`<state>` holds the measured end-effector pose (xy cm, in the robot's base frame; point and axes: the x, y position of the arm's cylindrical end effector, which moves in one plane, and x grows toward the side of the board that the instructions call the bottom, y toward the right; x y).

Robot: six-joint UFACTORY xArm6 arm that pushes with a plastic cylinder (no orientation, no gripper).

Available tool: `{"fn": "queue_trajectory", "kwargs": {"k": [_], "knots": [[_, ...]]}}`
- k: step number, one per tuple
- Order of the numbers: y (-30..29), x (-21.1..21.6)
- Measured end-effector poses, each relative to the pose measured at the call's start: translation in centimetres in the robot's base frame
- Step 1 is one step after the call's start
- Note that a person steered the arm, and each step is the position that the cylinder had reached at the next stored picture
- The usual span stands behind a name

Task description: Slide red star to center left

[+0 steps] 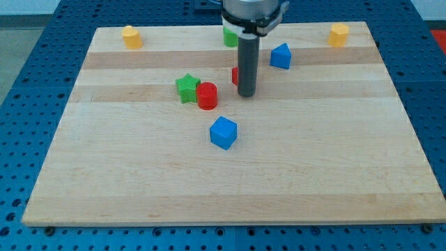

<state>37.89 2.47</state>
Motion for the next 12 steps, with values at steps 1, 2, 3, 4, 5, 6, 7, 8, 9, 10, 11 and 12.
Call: {"fn": "queue_trajectory", "kwargs": {"k": [1,2,3,4,5,6,7,8,9,10,11,12], "knots": [[0.1,-1.5],[1.6,-2.3],[2.8,-3.9],[3.1,-5.8],[2.5,-7.5],[0.2,-8.4],[-3.3,-8.4],[-7.5,-8.4],[-11.0,-7.8],[-13.2,-5.4],[-14.6,-2.9],[-16.1,-1.3]]}}
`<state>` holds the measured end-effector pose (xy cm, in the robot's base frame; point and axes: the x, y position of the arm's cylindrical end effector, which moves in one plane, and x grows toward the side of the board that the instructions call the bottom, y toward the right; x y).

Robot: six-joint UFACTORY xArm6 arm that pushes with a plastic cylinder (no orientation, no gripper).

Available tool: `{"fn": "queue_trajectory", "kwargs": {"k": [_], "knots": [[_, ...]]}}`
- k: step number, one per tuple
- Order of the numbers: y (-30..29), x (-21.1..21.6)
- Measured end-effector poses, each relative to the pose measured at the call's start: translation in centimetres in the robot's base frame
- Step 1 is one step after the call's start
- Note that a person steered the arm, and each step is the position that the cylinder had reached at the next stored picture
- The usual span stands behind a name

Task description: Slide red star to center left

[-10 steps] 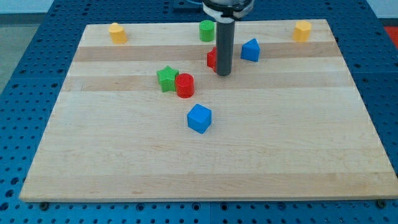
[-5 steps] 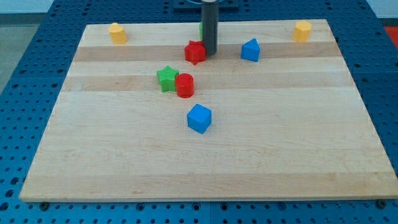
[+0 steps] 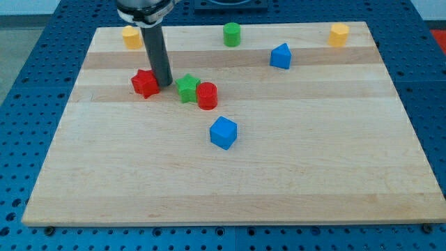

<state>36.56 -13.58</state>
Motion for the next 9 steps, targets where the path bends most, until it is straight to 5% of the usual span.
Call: {"fn": "queue_trajectory", "kwargs": {"k": [9], "knots": [[-6.2,5.4]]}}
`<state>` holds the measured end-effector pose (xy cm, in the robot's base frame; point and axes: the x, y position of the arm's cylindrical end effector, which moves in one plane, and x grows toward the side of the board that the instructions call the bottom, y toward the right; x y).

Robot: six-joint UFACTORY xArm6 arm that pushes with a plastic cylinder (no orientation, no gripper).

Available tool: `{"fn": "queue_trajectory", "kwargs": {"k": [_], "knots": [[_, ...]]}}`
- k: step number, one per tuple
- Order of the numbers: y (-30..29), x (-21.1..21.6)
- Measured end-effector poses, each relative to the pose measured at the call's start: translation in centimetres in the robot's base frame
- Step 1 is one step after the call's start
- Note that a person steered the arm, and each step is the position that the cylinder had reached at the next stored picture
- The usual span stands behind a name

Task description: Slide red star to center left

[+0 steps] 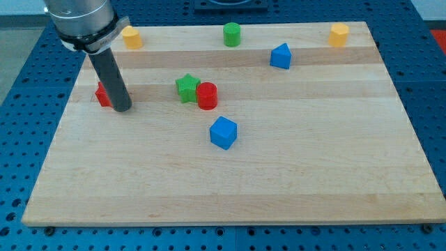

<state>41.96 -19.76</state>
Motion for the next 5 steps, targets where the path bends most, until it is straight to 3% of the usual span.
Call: {"fn": "queue_trajectory", "kwargs": {"k": [2,5], "knots": [[0.2,0.0],[9.7,-0.4]]}}
